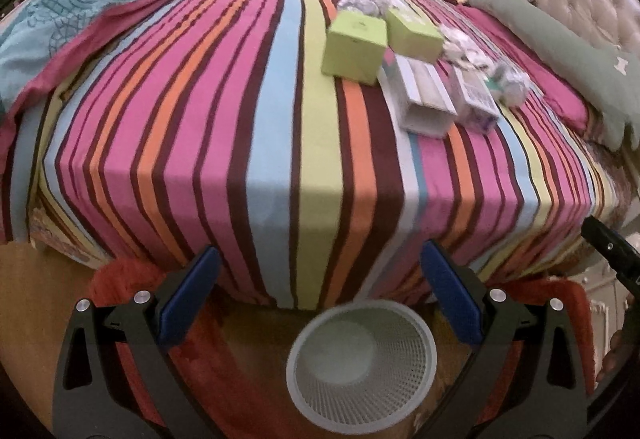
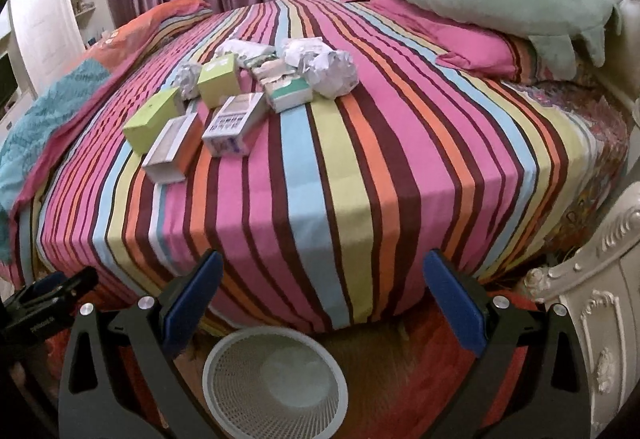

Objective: Collect trash
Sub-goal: 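Reach the left tool to the green DHC box while the right tool reaches the crumpled paper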

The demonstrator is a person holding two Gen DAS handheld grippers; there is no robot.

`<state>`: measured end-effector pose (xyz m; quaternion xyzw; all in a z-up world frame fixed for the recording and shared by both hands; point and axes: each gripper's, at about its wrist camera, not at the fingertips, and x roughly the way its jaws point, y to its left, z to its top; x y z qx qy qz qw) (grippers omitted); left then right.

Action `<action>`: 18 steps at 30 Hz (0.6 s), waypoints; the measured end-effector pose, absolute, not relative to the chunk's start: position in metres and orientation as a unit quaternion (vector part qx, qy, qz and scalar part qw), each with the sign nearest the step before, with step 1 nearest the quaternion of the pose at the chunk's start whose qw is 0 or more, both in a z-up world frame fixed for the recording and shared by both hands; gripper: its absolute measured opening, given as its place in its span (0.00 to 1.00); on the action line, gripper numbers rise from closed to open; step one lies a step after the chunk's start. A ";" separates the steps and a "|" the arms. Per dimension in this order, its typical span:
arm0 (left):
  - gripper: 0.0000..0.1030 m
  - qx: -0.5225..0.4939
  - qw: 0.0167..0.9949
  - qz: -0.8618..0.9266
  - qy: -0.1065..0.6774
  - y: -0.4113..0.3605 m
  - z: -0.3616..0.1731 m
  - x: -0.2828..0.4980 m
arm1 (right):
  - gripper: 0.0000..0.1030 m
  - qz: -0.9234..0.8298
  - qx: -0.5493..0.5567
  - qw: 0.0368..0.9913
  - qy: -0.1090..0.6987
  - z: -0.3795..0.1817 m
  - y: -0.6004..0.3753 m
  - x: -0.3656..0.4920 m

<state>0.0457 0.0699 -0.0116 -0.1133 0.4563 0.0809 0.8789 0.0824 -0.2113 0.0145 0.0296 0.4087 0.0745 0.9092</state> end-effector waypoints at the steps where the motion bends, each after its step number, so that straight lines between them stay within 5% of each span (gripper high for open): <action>1: 0.94 -0.113 0.879 0.083 0.455 0.072 -0.010 0.050 | 0.93 0.076 0.030 0.909 0.408 0.015 -0.211 0.084; 18: 0.94 -0.136 0.888 0.082 0.432 0.088 0.019 0.154 | 0.93 0.088 0.043 0.917 0.387 0.035 -0.207 0.172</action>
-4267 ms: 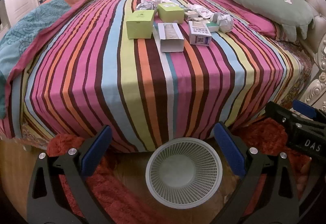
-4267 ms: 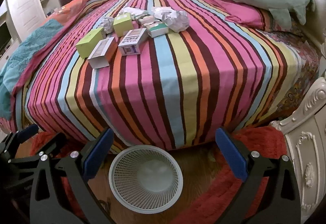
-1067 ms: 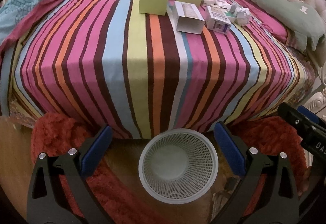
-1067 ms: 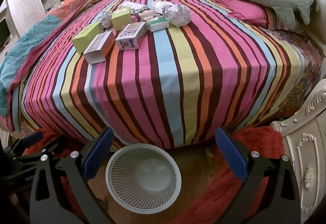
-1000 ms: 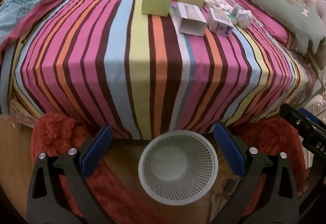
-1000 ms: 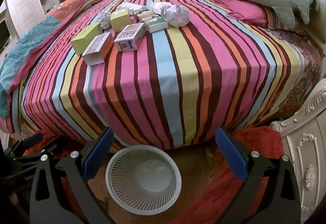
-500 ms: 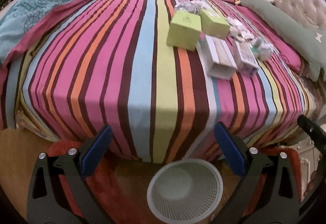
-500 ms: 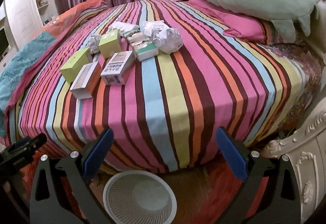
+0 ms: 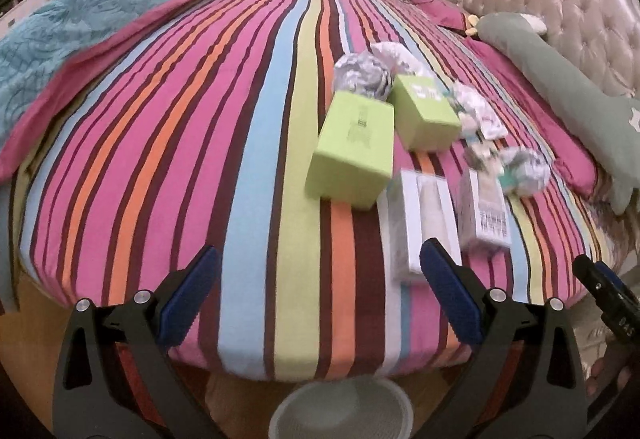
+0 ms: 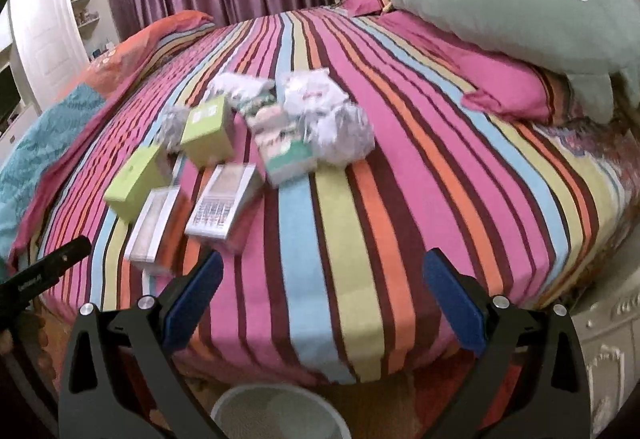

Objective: Collect trash
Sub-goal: 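Reach the left tool to the green DHC box while the right tool reaches the crumpled paper, then grasp the green DHC box with the left tool while the right tool grasps crumpled paper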

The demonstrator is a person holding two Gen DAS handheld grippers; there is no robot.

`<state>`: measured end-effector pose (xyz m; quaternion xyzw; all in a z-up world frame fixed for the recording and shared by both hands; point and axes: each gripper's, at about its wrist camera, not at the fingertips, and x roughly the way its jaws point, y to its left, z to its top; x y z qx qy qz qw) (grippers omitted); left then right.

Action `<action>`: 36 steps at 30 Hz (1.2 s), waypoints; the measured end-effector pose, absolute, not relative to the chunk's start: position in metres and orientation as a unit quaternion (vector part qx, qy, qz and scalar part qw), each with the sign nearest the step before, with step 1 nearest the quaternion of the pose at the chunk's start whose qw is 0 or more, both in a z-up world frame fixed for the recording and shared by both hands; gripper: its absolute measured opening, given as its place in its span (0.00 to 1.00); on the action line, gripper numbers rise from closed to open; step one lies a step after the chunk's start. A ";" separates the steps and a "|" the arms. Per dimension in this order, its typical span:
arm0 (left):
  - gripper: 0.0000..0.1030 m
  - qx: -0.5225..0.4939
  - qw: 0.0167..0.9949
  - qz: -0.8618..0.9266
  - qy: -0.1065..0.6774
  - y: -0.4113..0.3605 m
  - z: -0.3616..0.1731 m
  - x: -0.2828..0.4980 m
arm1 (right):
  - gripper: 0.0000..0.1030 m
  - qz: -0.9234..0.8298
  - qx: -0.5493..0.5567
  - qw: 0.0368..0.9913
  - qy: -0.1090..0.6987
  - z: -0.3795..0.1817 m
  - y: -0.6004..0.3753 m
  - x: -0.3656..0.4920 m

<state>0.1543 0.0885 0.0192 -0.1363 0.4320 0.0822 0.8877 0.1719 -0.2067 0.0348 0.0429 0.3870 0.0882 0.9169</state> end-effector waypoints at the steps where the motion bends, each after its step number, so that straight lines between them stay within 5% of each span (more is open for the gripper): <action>1: 0.94 -0.139 0.888 0.084 0.431 0.090 0.020 0.162 | 0.93 0.088 0.044 0.917 0.387 0.036 -0.208 0.178; 31: 0.94 -0.109 0.862 0.089 0.487 0.090 -0.013 0.282 | 0.90 0.108 0.058 0.882 0.455 0.003 -0.206 0.317; 32: 0.92 -0.108 0.861 0.089 0.489 0.090 -0.015 0.283 | 0.76 0.111 0.059 0.881 0.457 0.002 -0.206 0.318; 33: 0.80 -0.109 0.860 0.087 0.491 0.090 -0.016 0.284 | 0.69 0.119 0.063 0.876 0.463 0.000 -0.207 0.320; 34: 0.65 -0.115 0.858 0.082 0.494 0.091 -0.019 0.284 | 0.66 0.123 0.068 0.873 0.467 -0.001 -0.208 0.321; 36: 0.58 -0.127 0.853 0.078 0.500 0.093 -0.022 0.286 | 0.65 0.127 0.071 0.872 0.468 -0.001 -0.211 0.321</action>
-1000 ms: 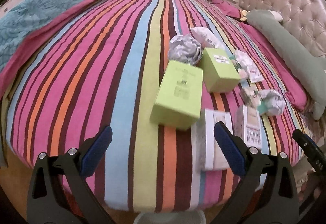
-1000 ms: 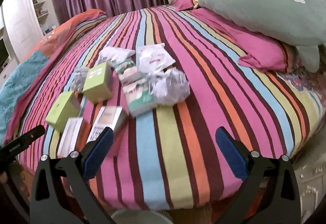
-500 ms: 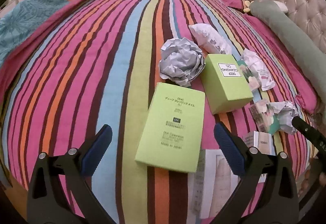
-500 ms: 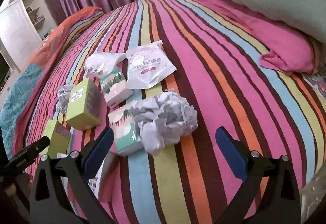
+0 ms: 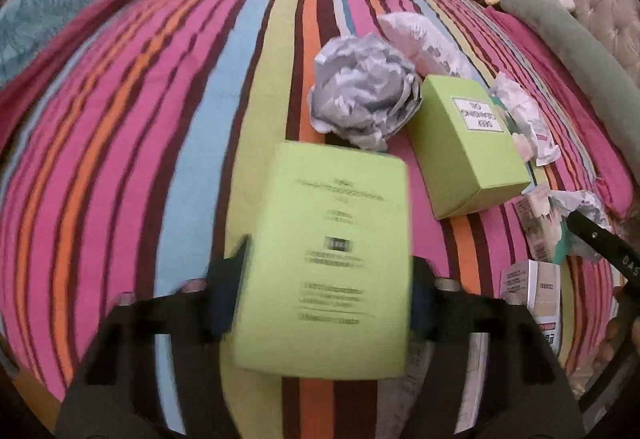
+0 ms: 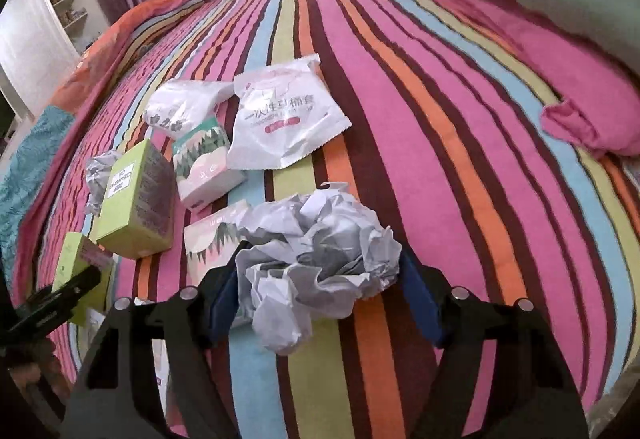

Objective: Collect trash
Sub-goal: 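Grasp the green DHC box with the left tool while the right tool grasps crumpled paper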

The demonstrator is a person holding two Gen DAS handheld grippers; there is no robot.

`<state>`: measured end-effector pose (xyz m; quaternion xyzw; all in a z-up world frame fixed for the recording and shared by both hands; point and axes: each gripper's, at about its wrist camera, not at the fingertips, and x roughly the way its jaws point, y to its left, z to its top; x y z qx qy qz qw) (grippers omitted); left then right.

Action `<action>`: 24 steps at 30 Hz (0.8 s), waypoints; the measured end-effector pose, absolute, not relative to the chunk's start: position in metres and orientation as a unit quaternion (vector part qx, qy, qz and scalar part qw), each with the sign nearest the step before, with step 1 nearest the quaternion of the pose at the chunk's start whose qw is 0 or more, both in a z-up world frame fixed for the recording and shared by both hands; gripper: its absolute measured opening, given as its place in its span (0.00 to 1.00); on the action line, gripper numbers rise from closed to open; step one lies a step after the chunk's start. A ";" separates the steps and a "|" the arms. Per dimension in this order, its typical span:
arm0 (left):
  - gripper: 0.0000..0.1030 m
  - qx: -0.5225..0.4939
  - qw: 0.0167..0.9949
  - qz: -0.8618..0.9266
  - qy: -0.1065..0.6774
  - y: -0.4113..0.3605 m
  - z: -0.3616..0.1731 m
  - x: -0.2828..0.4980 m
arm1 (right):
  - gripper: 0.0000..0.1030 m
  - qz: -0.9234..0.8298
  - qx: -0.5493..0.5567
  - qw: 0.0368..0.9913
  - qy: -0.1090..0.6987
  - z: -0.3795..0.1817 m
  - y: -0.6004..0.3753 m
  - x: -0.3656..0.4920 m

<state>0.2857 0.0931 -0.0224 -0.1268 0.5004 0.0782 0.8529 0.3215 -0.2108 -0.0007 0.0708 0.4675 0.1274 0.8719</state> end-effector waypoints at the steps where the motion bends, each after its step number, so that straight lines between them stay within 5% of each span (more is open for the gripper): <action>1: 0.58 -0.126 0.853 0.077 0.500 0.093 -0.022 0.286 | 0.63 0.129 0.070 0.872 0.467 0.001 -0.211 0.321; 24: 0.58 -0.117 0.884 0.057 0.448 0.094 0.042 0.229 | 0.57 0.119 0.136 0.886 0.427 0.054 -0.257 0.262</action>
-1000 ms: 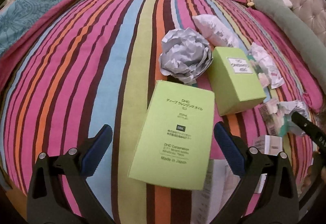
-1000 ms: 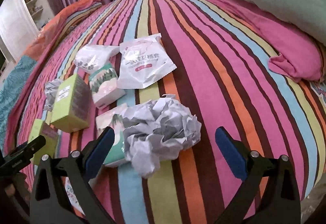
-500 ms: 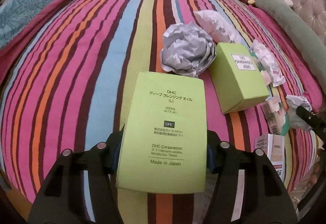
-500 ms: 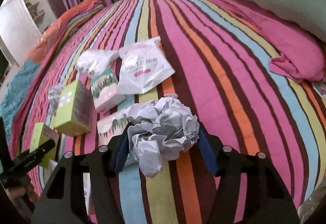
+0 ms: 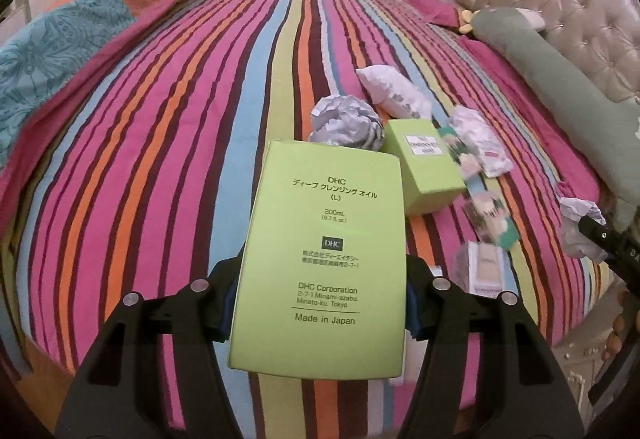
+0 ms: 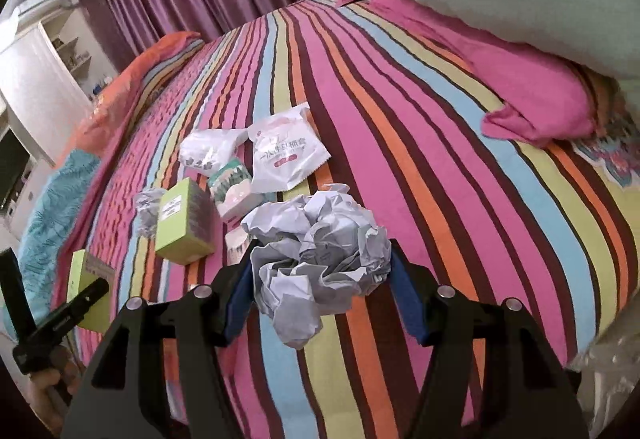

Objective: Collect trash
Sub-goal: 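Grasp the green DHC box with the left tool while the right tool grasps crumpled paper, then carry both items over the wastebasket and open both tools to drop them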

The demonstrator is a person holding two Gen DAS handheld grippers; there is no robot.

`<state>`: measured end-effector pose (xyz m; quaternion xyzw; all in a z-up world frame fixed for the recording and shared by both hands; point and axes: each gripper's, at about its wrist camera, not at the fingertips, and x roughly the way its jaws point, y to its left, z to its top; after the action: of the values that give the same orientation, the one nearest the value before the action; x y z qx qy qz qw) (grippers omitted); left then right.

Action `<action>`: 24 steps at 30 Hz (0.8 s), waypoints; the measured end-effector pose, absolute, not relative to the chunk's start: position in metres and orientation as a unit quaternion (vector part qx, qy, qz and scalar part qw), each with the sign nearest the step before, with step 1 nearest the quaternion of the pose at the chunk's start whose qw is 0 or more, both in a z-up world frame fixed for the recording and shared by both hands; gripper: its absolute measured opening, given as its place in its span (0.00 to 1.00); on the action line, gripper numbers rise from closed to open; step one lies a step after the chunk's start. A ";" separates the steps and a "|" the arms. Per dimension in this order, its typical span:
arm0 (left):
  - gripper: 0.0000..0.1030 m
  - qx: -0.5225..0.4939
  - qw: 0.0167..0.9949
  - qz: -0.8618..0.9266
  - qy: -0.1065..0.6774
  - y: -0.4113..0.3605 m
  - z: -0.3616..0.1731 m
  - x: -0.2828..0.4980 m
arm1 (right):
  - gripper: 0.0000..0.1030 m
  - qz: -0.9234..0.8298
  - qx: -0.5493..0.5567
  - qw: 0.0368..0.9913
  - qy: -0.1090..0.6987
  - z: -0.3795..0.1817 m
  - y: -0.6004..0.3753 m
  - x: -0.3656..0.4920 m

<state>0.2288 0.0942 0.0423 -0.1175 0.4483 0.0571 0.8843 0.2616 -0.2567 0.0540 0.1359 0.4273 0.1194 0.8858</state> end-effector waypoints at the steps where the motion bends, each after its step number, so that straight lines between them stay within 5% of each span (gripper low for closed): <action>1: 0.58 -0.117 0.885 0.055 0.447 0.093 0.044 0.221 | 0.57 0.119 0.137 0.885 0.428 0.054 -0.258 0.256; 24: 0.58 -0.126 0.832 -0.021 0.540 0.037 -0.033 0.046 | 0.57 0.172 0.158 0.811 0.536 -0.032 -0.218 0.096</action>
<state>0.0464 0.0367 -0.0330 -0.1261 0.5399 -0.0211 0.8320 0.0956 -0.2177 -0.0317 0.1580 0.5361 0.1720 0.8112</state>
